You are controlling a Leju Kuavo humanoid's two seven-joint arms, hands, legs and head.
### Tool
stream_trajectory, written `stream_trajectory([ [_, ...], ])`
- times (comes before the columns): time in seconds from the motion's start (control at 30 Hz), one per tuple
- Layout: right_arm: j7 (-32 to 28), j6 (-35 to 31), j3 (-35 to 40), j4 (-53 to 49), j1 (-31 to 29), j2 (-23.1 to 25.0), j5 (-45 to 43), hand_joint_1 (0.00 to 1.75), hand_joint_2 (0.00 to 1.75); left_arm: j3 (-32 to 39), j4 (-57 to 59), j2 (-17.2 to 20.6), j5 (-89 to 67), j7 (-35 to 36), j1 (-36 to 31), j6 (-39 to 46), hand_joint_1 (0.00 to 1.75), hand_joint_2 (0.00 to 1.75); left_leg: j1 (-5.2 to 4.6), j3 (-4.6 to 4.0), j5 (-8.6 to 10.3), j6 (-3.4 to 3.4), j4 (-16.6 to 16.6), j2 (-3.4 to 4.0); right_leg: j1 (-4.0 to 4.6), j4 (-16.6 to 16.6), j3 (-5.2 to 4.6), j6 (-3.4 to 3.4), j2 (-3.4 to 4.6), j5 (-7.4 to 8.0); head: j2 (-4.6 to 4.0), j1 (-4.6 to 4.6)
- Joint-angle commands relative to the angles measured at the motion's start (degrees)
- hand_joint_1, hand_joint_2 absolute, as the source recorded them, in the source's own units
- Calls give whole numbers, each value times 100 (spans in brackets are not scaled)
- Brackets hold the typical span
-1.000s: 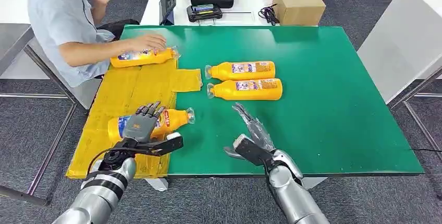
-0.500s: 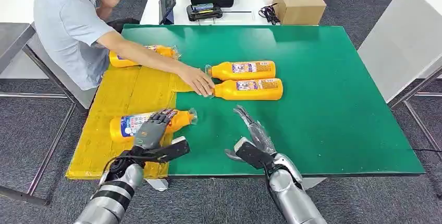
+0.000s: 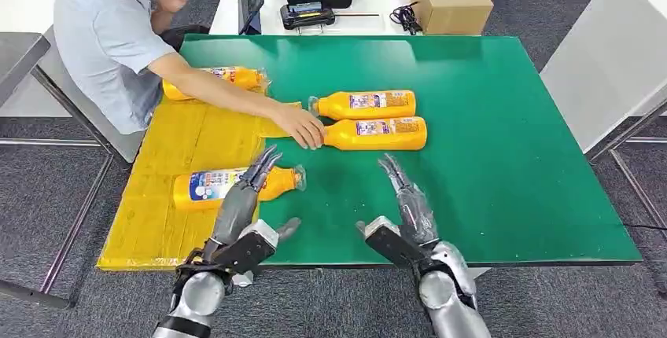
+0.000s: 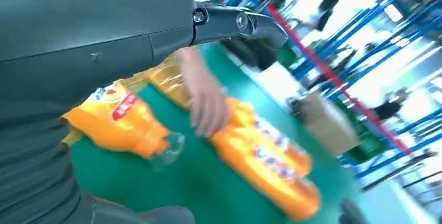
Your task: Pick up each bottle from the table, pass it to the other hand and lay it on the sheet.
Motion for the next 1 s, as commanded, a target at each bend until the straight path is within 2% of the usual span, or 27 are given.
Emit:
stream_trajectory([
  [0.03,484,-611,118,-630,1,-243,1358,0,175,-547,-1167,69,398,11,310,5,0,175,1,-2,-3,-4,2,0,2,1,0,-6,-2,-3,0,2],
  [0.13,717,-728,324,-583,-86,-398,1929,0,175,-565,-1202,84,414,-13,324,41,0,175,6,12,-11,-10,5,6,8,1,14,-13,3,-8,0,2],
  [0.27,954,-833,532,-350,-279,-608,2212,0,175,-565,-1199,81,364,-33,324,159,0,175,3,12,-6,-9,0,7,4,-2,13,-12,5,-3,0,0],
  [0.33,954,-833,532,-350,-279,-608,2212,0,175,-565,-1199,81,364,-33,324,159,0,175,7,19,-11,-12,2,12,9,-2,20,-15,9,-6,0,0],
  [0.5,1510,-1070,626,177,-564,-901,3094,0,175,-764,-1460,113,327,-79,396,268,0,175,4,12,-6,-6,-1,8,6,-5,14,-9,6,-2,0,0],
  [0.6,1591,-1064,583,460,-693,-997,3199,0,175,-852,-1566,137,310,-91,433,307,0,175,3,17,-7,-6,-2,8,5,-6,20,-10,6,-3,0,0],
  [0.8,1586,-798,557,783,-758,-1059,3045,0,175,-854,-1630,160,364,-116,481,315,0,175,3,15,-5,-8,-4,8,5,-8,18,-11,8,-1,0,0],
  [1.0,1216,-210,702,1074,-743,-1106,2053,0,175,-802,-1534,143,396,-154,448,278,0,175,6,18,-7,-8,-4,8,8,-9,21,-12,7,-2,0,0],
])
